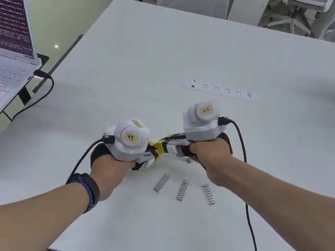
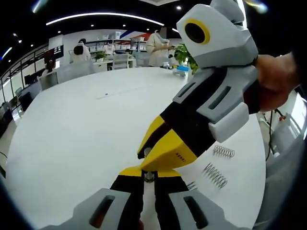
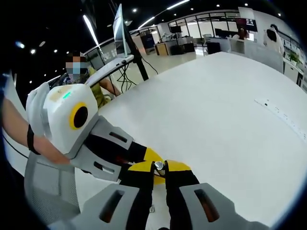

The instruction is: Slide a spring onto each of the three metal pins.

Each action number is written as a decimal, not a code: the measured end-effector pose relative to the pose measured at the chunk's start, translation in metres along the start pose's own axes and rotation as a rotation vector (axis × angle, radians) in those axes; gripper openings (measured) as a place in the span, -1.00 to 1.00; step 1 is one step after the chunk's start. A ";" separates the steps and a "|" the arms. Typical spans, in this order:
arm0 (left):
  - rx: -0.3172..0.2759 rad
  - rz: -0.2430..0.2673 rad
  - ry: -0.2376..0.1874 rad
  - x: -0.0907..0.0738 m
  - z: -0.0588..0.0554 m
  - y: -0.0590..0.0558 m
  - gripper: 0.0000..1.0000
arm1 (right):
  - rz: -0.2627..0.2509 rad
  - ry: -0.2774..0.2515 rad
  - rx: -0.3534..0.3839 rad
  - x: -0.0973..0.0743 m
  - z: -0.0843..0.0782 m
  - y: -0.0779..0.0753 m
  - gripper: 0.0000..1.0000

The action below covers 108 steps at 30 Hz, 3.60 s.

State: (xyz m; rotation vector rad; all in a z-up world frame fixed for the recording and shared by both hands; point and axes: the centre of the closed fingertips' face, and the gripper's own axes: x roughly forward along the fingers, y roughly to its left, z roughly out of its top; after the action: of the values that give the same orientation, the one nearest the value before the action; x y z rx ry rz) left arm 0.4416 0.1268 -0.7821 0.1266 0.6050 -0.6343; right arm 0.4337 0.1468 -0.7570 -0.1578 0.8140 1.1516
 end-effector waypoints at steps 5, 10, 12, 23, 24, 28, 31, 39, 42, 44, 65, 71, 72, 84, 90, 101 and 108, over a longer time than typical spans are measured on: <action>-0.006 0.002 -0.002 0.001 -0.002 0.001 -1.00 | 0.000 0.006 -0.011 0.003 -0.001 -0.001 -0.87; -0.005 0.004 -0.001 0.003 -0.005 0.001 -1.00 | 0.000 0.014 -0.017 0.004 -0.004 -0.001 -0.87; -0.007 0.004 -0.001 0.003 -0.005 0.000 -1.00 | 0.000 0.018 -0.023 0.005 -0.005 -0.002 -0.87; -0.004 0.012 -0.004 0.007 -0.008 0.004 -1.00 | 0.000 0.022 -0.025 0.009 -0.006 -0.003 -0.87; -0.003 0.014 -0.005 0.007 -0.008 0.004 -1.00 | 0.000 0.020 -0.023 0.009 -0.005 -0.003 -0.87; -0.006 0.013 -0.011 0.007 -0.008 0.005 -1.00 | -0.001 0.018 -0.018 0.010 -0.005 -0.003 -0.87; -0.007 0.014 -0.012 0.007 -0.007 0.005 -1.00 | -0.003 0.016 -0.012 0.010 -0.005 -0.004 -0.86; -0.005 0.016 -0.011 0.008 -0.007 0.006 -1.00 | 0.006 0.024 -0.019 0.010 -0.006 -0.005 -0.80; -0.001 0.017 -0.010 0.008 -0.007 0.006 -1.00 | 0.010 0.017 -0.011 0.009 -0.005 -0.004 -0.76; 0.003 0.016 -0.010 0.008 -0.007 0.006 -1.00 | 0.015 0.013 -0.015 0.008 -0.004 -0.002 -0.71; -0.013 0.027 -0.014 0.011 -0.003 0.012 -1.00 | 0.021 -0.061 -0.076 -0.039 0.003 0.002 -0.25; -0.018 0.028 -0.014 0.011 -0.004 0.012 -1.00 | 0.016 -0.090 -0.082 -0.052 0.006 0.005 -0.14; -0.019 0.030 -0.015 0.011 -0.004 0.012 -1.00 | 0.015 -0.097 -0.084 -0.055 0.007 0.006 -0.12; -0.054 0.031 0.032 0.015 -0.016 0.011 -0.96 | -0.019 -0.166 -0.072 -0.081 0.017 0.005 -0.11; -0.065 0.036 0.030 0.016 -0.016 0.011 -0.84 | -0.027 -0.187 -0.062 -0.087 0.020 0.003 -0.13; -0.081 0.045 0.040 0.012 -0.019 0.015 -0.72 | -0.040 -0.207 -0.055 -0.100 0.018 -0.001 -0.13; -0.089 0.046 0.048 0.003 -0.022 0.017 -0.65 | -0.055 -0.209 -0.042 -0.108 0.010 -0.006 -0.13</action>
State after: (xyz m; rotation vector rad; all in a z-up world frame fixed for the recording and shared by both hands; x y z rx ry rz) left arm 0.4431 0.1453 -0.8035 0.0723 0.6735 -0.5606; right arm 0.4266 0.0684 -0.6822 -0.0924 0.5981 1.1126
